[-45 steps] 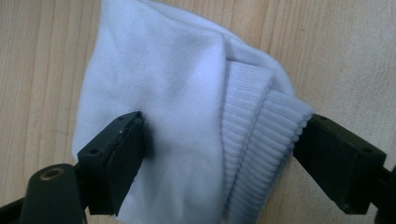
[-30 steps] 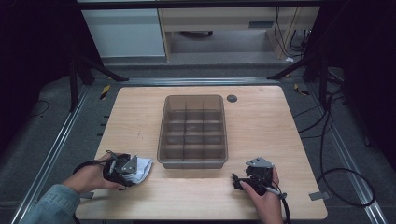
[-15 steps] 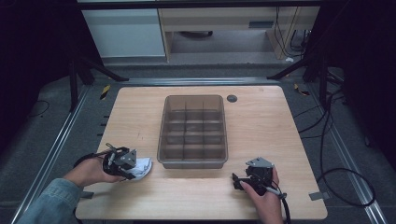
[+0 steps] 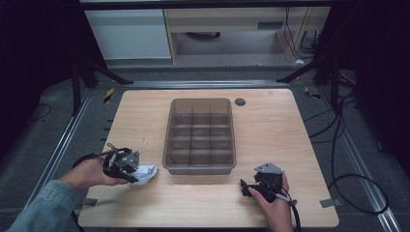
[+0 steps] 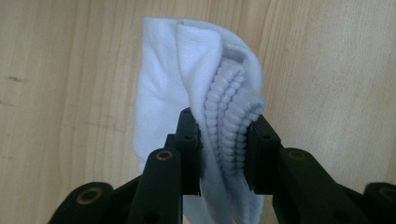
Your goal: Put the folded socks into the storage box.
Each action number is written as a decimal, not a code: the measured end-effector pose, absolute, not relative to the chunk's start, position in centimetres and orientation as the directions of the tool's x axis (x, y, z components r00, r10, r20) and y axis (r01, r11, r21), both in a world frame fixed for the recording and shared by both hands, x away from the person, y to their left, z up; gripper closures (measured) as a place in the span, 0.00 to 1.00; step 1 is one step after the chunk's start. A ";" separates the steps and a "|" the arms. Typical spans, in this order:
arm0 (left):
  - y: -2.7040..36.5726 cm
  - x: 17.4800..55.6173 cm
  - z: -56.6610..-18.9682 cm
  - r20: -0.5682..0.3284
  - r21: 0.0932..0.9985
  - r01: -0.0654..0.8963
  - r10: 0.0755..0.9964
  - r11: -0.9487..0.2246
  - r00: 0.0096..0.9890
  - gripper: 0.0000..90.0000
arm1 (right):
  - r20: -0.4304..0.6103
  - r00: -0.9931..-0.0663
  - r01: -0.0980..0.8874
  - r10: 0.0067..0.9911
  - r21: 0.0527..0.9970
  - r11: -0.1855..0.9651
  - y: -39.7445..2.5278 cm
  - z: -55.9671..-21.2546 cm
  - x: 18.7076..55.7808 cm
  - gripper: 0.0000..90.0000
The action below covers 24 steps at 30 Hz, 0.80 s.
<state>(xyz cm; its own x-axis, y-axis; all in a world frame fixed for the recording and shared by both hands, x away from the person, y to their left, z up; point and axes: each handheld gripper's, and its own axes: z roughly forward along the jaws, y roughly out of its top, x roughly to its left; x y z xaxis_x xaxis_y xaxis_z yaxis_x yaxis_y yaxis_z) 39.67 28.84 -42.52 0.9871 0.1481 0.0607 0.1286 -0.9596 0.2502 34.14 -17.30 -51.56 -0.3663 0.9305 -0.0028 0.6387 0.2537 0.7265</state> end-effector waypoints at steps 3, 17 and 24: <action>29.1 39.9 -41.4 0.054 0.247 0.150 0.168 -0.957 0.984 0.78 | -0.003 -0.367 0.638 0.930 0.727 0.254 -17.3 -51.6 34.1 0.01; 28.3 41.3 -36.4 0.097 0.235 0.111 0.137 -0.966 0.986 0.77 | -0.003 -0.366 0.638 0.930 0.726 0.254 -17.3 -51.6 34.1 0.01; 27.2 42.4 -33.6 0.124 0.246 0.097 0.131 -0.964 0.984 0.77 | -0.003 -0.366 0.639 0.931 0.727 0.253 -17.3 -51.6 34.1 0.01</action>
